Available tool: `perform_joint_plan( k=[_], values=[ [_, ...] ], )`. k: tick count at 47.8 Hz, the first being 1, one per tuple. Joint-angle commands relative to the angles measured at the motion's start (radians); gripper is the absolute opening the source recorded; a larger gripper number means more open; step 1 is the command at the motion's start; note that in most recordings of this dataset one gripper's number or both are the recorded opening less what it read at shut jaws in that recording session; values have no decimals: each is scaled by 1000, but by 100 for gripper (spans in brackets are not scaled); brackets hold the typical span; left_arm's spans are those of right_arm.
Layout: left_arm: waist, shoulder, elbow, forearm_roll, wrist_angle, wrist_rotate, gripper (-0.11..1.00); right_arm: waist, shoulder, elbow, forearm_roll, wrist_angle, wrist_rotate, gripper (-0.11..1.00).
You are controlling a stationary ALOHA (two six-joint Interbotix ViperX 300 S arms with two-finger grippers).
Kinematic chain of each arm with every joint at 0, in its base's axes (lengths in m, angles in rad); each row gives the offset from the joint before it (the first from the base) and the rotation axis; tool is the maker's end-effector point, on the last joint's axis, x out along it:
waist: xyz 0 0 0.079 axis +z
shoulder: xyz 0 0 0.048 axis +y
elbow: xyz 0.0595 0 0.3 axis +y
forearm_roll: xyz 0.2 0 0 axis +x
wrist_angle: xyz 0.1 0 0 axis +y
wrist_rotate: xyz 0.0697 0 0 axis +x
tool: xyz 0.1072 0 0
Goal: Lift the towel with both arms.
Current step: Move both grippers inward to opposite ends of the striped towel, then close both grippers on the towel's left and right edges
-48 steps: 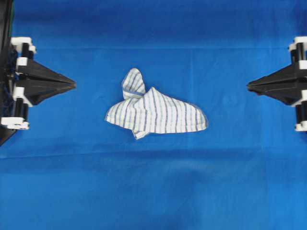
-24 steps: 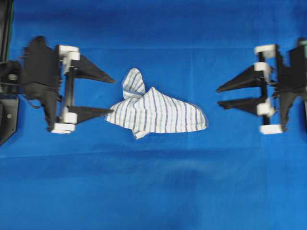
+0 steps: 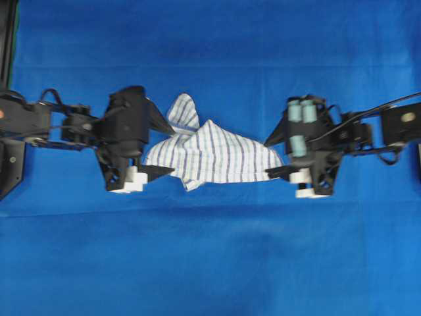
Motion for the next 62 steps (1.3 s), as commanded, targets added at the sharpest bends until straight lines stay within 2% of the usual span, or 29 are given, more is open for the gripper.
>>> perform_joint_plan(
  k=[1,23,34,38,42,46,50,52,62],
  values=[
    [0,52,-23,0,-31,0,92,6,63,-46,5,-3,2,63],
    [-2,284,-40,-2,-98,0,92,9,262,-106,15,-78,28,63],
    [-2,321,-46,-2,-80,-9,87,9,298,-118,15,-83,49,63],
    [-2,321,-48,-2,-55,-6,76,9,298,-120,15,-86,49,62],
    [-2,321,-48,-2,-35,-8,53,6,298,-123,14,-86,49,55],
    [-3,318,-49,-2,-18,-8,30,5,298,-123,12,-83,48,37],
    [-5,310,-51,-2,5,-8,11,5,298,-124,12,-81,44,13],
    [-6,304,-54,-2,18,-8,7,5,296,-124,11,-78,43,5],
    [-5,262,-86,-2,109,-14,7,5,250,-124,5,-52,35,4]
  ],
)
